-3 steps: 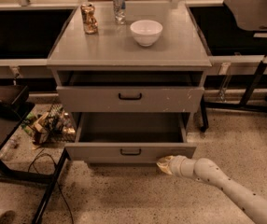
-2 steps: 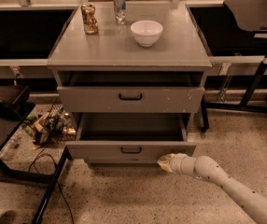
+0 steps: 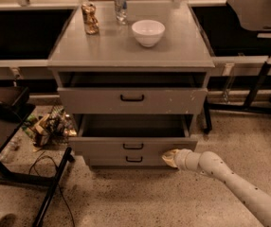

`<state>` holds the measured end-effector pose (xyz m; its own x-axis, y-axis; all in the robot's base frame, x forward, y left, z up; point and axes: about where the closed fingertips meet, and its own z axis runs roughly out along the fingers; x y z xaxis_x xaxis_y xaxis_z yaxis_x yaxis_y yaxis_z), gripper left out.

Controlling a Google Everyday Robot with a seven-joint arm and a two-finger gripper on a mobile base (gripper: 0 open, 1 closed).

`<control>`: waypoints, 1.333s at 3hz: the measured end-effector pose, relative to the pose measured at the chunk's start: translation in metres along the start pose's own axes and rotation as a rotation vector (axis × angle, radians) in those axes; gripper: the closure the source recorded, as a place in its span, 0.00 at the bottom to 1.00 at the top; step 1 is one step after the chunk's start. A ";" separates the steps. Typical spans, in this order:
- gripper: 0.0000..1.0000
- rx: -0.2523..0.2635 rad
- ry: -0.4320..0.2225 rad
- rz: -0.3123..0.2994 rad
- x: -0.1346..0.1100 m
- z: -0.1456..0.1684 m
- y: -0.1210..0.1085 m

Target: Close middle drawer

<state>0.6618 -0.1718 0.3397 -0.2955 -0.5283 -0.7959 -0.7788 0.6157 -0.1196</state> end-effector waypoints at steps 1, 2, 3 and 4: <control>1.00 0.000 0.000 0.000 0.000 0.000 0.000; 1.00 0.020 -0.003 -0.006 -0.007 0.000 -0.019; 1.00 -0.026 0.002 -0.034 -0.021 0.021 -0.020; 1.00 -0.053 0.007 -0.055 -0.031 0.033 -0.023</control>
Offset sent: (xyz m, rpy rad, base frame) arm 0.2226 -0.1013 0.0940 -0.0913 -0.1915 -0.1447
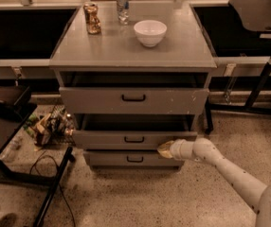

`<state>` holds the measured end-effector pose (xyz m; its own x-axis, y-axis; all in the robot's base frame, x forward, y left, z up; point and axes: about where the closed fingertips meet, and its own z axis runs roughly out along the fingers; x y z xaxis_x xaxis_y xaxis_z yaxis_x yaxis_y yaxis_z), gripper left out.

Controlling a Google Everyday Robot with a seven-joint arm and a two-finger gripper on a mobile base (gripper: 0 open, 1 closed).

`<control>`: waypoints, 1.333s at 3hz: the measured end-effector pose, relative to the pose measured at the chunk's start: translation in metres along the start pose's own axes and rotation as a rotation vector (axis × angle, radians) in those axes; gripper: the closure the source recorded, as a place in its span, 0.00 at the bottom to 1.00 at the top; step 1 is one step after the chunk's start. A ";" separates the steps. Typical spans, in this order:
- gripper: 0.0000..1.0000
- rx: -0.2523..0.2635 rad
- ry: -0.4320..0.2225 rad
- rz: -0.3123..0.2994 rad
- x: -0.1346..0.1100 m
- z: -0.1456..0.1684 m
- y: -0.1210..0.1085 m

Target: Close middle drawer

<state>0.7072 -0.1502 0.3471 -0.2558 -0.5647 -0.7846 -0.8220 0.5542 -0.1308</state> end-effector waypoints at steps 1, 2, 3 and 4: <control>0.82 0.000 0.000 0.000 0.000 -0.001 0.001; 0.58 0.000 0.000 0.000 0.000 -0.001 0.001; 0.35 0.000 0.000 0.000 0.000 -0.001 0.001; 0.12 0.000 0.000 0.000 0.000 -0.001 0.001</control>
Offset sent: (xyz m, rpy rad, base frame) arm -0.0014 -0.0001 0.0002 -0.0002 -0.0004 0.0000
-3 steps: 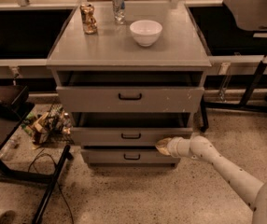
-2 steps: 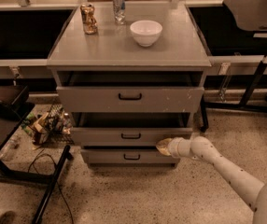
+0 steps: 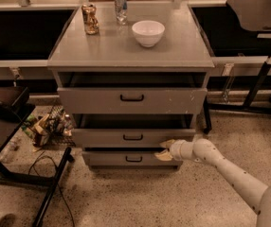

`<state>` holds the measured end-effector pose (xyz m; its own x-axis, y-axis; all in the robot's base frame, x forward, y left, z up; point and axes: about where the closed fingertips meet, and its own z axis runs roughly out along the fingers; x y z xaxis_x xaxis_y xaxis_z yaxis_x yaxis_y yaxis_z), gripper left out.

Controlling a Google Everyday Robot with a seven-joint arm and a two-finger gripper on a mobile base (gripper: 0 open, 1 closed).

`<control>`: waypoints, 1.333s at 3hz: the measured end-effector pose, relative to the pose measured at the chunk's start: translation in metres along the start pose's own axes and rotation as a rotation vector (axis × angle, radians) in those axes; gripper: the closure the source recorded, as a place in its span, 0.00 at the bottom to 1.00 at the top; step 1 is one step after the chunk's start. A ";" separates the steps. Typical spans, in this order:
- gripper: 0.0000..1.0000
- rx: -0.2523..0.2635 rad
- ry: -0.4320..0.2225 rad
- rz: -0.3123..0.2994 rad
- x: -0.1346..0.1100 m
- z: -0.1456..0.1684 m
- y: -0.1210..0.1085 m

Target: Close middle drawer

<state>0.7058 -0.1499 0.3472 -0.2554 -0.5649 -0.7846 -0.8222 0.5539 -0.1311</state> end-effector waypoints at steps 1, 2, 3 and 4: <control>0.00 0.000 0.000 0.000 0.000 0.000 0.000; 0.00 0.000 0.000 0.000 0.000 0.000 0.000; 0.18 0.000 0.000 0.000 0.000 0.000 0.000; 0.42 0.000 0.000 0.000 0.001 -0.001 0.002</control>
Offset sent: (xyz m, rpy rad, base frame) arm 0.0000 0.0000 0.0000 0.0000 0.0000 0.0000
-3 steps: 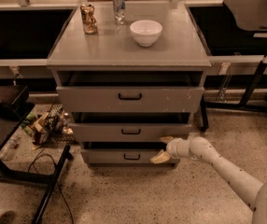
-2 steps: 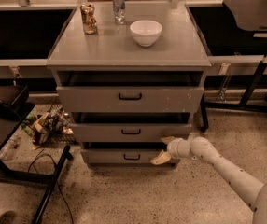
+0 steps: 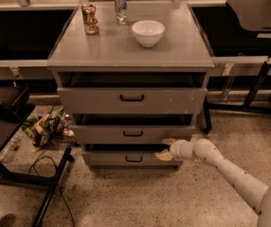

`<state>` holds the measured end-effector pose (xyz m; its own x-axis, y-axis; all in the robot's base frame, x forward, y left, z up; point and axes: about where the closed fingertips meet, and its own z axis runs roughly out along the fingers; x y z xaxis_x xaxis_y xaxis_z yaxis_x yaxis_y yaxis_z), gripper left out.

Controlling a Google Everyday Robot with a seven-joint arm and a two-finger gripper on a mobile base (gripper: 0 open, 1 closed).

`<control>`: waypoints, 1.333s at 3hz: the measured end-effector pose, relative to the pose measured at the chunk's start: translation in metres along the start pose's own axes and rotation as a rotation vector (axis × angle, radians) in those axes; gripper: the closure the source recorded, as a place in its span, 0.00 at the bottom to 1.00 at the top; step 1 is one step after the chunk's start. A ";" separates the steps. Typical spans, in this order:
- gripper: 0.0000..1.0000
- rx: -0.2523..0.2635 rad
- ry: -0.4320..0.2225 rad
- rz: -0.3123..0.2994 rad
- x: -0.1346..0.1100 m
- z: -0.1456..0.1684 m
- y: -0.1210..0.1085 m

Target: Close middle drawer

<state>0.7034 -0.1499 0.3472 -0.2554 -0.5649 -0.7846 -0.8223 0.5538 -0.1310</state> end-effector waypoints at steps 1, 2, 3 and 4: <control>0.65 -0.023 0.046 -0.036 -0.006 -0.024 0.013; 0.88 -0.086 0.233 -0.084 0.003 -0.086 0.038; 1.00 -0.193 0.460 -0.082 0.009 -0.146 0.083; 1.00 -0.210 0.651 -0.033 0.006 -0.218 0.117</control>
Offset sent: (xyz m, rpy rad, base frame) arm -0.1868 -0.0570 0.1870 -0.5161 0.2903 0.2512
